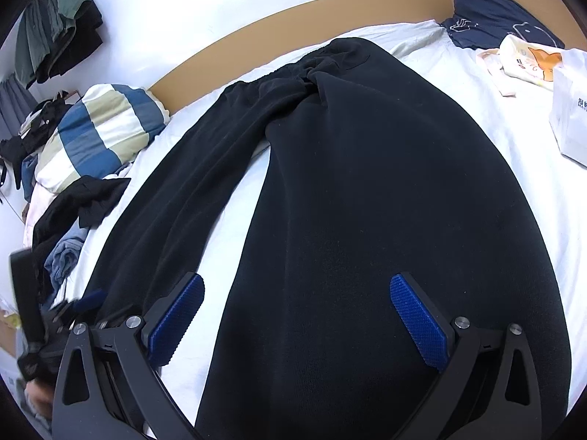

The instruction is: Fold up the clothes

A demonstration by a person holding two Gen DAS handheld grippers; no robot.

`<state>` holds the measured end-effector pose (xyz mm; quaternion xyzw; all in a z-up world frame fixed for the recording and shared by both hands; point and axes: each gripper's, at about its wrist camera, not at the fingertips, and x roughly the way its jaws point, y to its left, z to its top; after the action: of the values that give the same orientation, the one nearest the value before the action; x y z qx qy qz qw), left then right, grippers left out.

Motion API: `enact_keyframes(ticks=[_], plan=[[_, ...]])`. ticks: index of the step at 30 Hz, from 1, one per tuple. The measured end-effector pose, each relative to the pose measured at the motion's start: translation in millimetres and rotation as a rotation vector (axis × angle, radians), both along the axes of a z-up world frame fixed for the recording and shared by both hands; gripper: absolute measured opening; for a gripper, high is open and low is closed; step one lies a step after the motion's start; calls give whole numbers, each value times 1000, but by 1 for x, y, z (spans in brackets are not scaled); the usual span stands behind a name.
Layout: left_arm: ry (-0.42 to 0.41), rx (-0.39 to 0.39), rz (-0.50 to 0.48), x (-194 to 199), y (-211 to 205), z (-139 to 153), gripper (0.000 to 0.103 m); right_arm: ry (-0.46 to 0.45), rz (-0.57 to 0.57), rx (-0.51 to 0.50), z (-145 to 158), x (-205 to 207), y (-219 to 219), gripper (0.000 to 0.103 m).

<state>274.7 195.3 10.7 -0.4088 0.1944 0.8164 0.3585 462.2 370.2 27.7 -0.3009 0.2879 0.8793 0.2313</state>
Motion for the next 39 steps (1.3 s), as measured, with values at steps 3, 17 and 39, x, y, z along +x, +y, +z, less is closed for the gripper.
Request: enact_keyframes(ticks=[3, 17, 39], plan=[[4, 20, 14, 18, -21, 0, 103, 15, 2, -8, -2, 2, 2, 103], [34, 127, -107, 45, -71, 5, 103, 70, -13, -126, 28, 97, 18, 101], [-144, 269, -141, -19, -77, 21, 103, -218, -44, -136, 16, 120, 18, 39]])
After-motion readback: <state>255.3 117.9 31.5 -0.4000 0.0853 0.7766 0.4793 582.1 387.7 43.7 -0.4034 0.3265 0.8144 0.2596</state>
